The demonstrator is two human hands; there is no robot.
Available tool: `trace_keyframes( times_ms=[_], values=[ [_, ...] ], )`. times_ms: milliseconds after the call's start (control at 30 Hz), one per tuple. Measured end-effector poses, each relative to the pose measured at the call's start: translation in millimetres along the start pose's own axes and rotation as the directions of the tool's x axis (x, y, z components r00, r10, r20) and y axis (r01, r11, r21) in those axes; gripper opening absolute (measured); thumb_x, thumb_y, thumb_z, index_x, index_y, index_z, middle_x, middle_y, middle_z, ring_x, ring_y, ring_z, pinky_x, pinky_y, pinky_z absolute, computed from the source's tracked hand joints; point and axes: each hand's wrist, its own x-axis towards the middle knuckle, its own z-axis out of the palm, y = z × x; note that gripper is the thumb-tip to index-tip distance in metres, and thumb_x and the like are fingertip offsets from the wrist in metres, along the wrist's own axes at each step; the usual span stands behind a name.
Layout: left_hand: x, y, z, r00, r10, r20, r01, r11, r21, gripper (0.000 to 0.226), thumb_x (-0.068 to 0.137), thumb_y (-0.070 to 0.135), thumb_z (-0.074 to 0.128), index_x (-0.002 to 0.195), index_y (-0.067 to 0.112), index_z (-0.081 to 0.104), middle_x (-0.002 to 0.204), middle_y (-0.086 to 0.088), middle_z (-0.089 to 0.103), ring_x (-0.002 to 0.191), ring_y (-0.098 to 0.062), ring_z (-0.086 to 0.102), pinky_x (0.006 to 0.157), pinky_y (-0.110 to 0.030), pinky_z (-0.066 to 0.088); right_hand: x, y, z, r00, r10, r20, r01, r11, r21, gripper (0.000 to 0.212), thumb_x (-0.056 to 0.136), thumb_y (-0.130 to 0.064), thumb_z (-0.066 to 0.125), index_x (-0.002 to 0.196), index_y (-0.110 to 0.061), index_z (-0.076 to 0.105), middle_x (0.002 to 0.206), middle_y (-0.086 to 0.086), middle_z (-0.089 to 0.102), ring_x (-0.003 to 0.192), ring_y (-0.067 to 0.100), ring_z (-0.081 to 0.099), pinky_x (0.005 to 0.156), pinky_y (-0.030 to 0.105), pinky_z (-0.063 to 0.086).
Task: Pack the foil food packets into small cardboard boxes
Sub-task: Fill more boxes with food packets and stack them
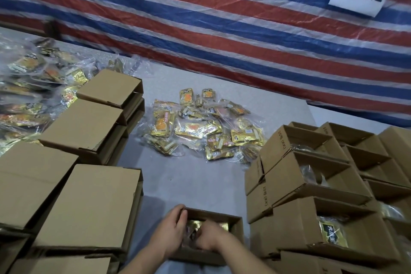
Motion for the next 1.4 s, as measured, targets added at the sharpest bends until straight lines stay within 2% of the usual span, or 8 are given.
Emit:
trace_keyframes(
  times_ms=[267, 433, 567, 700, 800, 1000, 1267, 1400],
  values=[
    [-0.1, 11.7, -2.7, 0.999, -0.037, 0.013, 0.037, 0.999, 0.002, 0.021, 0.104, 0.037, 0.037, 0.114, 0.028, 0.053, 0.097, 0.002, 0.068, 0.085, -0.006, 0.065, 0.079, -0.029, 0.051, 3.5, -6.0, -6.2, 0.993, 0.063, 0.103, -0.069, 0.996, 0.054, 0.062, 0.099, -0.053, 0.04, 0.137, -0.007, 0.056, 0.143, 0.015, 0.053, 0.131, 0.03, 0.05, 0.107, 0.034, 0.039],
    [3.0, 14.7, 3.4, 0.998, -0.06, -0.007, 0.06, 0.997, 0.05, 0.019, 0.105, 0.027, 0.036, 0.121, 0.024, 0.045, 0.106, -0.004, 0.062, 0.087, -0.015, 0.058, 0.076, -0.024, 0.043, -26.5, 13.9, -17.8, 0.97, -0.02, -0.241, 0.046, 0.993, 0.105, 0.027, 0.094, -0.036, 0.05, 0.076, -0.019, 0.062, 0.078, -0.004, 0.063, 0.083, 0.023, 0.065, 0.061, 0.026, 0.042],
    [8.1, 19.9, 6.1, 0.993, -0.114, -0.002, 0.114, 0.992, 0.06, 0.033, 0.105, 0.027, 0.032, 0.132, 0.013, 0.043, 0.119, -0.014, 0.06, 0.104, -0.026, 0.058, 0.085, -0.029, 0.043, -53.2, 36.3, -32.4, 0.749, -0.124, -0.651, 0.097, 0.992, -0.078, 0.016, 0.096, -0.028, 0.052, 0.111, -0.03, 0.058, 0.111, -0.012, 0.05, 0.104, 0.009, 0.051, 0.094, 0.025, 0.046],
    [6.0, 26.6, 6.1, 0.987, -0.156, 0.031, 0.152, 0.985, 0.086, 0.04, 0.101, 0.039, 0.043, 0.132, 0.012, 0.041, 0.124, -0.015, 0.061, 0.115, -0.031, 0.057, 0.093, -0.032, 0.043, -54.7, 48.9, -32.0, 0.845, 0.08, -0.528, 0.003, 0.988, 0.156, 0.049, 0.096, -0.022, 0.056, 0.142, -0.021, 0.04, 0.136, 0.001, 0.044, 0.121, 0.021, 0.053, 0.102, 0.032, 0.046],
    [2.8, 25.1, 6.6, 0.984, -0.173, 0.047, 0.167, 0.978, 0.122, 0.039, 0.102, 0.029, 0.044, 0.136, 0.012, 0.038, 0.127, -0.017, 0.059, 0.116, -0.032, 0.057, 0.093, -0.032, 0.043, -54.9, 52.6, -19.7, 0.863, 0.214, -0.458, -0.059, 0.942, 0.329, 0.028, 0.099, -0.016, 0.046, 0.127, -0.019, 0.044, 0.122, 0.006, 0.058, 0.11, 0.025, 0.059, 0.09, 0.032, 0.05],
    [-3.8, 31.1, -7.0, 0.991, -0.135, 0.004, 0.132, 0.975, 0.181, 0.039, 0.105, 0.02, 0.031, 0.142, 0.008, 0.038, 0.135, -0.019, 0.055, 0.123, -0.032, 0.053, 0.093, -0.028, 0.04, -65.9, 51.6, -16.4, 0.874, 0.157, -0.46, -0.055, 0.972, 0.226, 0.011, 0.101, -0.024, 0.041, 0.112, -0.026, 0.042, 0.105, -0.001, 0.06, 0.096, 0.017, 0.06, 0.085, 0.035, 0.052],
    [-12.3, 120.6, -60.8, 0.999, 0.036, -0.036, -0.028, 0.977, 0.211, 0.032, 0.105, 0.027, 0.033, 0.13, 0.013, 0.046, 0.108, -0.012, 0.063, 0.088, -0.023, 0.058, 0.082, -0.035, 0.045, -101.9, 31.5, -72.4, 0.739, -0.014, -0.673, 0.056, 0.998, 0.041, 0.011, 0.099, -0.012, 0.042, 0.105, -0.021, 0.044, 0.093, 0.006, 0.063, 0.086, 0.029, 0.064, 0.063, 0.033, 0.039],
    [-28.0, 167.4, -84.4, 0.996, 0.073, -0.055, -0.062, 0.983, 0.172, 0.034, 0.103, 0.034, 0.04, 0.135, 0.024, 0.044, 0.085, 0.003, 0.06, 0.071, -0.015, 0.06, 0.057, -0.028, 0.04, -136.3, 20.3, -104.7, 0.671, -0.049, -0.739, 0.1, 0.995, 0.025, 0.008, 0.101, -0.018, 0.043, 0.107, -0.019, 0.048, 0.085, 0.002, 0.057, 0.075, 0.025, 0.059, 0.06, 0.033, 0.041]
  ],
)
